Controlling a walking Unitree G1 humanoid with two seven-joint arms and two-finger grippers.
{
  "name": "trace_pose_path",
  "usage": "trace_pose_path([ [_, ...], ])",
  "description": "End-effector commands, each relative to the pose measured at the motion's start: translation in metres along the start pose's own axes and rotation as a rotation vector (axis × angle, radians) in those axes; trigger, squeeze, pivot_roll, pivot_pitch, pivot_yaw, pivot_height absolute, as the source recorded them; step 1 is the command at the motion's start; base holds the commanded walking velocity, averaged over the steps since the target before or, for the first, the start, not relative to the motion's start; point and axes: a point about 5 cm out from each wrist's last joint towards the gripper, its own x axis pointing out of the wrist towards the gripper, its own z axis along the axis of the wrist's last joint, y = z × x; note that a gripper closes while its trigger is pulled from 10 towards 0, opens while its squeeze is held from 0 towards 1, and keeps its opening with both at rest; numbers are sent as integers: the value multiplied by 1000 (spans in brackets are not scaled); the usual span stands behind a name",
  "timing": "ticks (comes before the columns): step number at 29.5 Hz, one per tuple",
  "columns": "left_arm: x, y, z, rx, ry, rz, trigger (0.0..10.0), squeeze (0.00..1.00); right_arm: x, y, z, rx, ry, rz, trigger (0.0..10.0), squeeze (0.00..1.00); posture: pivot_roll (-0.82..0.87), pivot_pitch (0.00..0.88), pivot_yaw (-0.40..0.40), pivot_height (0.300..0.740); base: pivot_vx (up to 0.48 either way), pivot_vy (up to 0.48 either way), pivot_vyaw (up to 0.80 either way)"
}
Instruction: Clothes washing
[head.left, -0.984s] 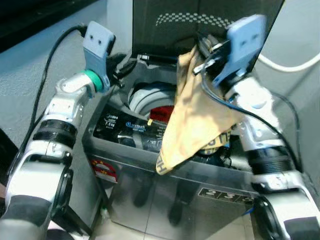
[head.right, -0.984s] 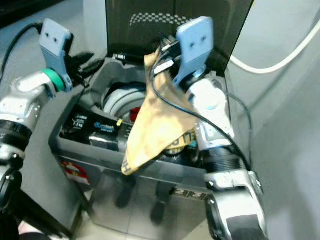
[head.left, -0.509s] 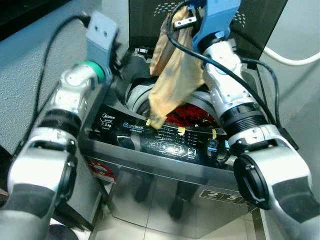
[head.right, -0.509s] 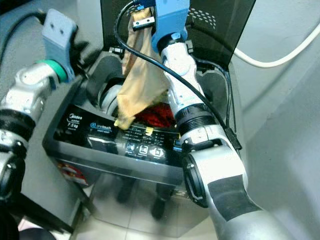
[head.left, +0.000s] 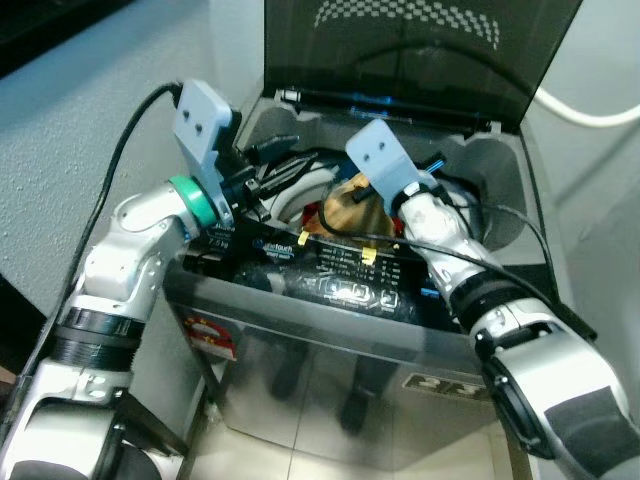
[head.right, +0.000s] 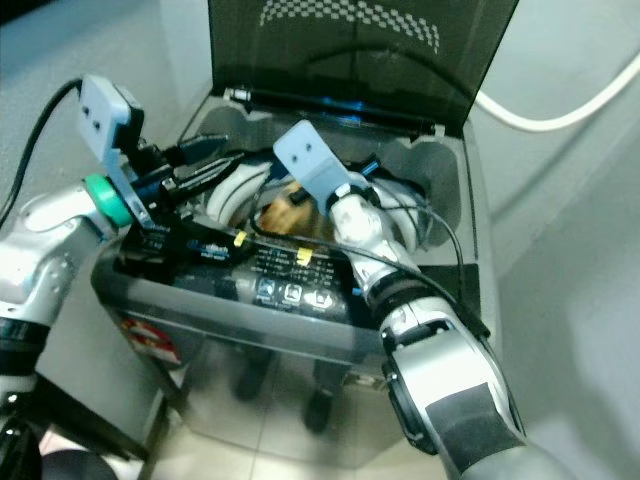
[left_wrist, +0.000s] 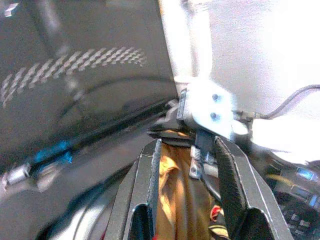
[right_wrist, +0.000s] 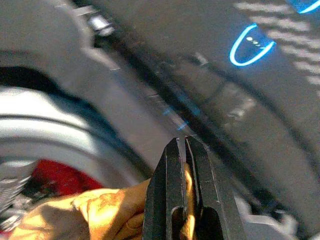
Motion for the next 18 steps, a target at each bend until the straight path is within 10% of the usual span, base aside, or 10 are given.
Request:
trace_pose_path([
  [1,-4,-1,0,-14,8,-15,10000,0,2,-7,5,20,-20,-6,10000,0,71,93,39,740,0,0,0],
  [3,-8,3,0,-18,9,3,10000,0,3,-10,3,94,-6,37,10000,0,74,90,45,740,0,0,0],
  [4,-13,3,0,-13,23,10,10000,0,3,-15,1,184,12,73,10000,1000,74,90,45,740,0,0,0],
  [18,-27,-5,1,-33,79,65,10000,0,-7,-19,2,405,-63,274,10000,1000,71,79,38,740,0,0,0],
])
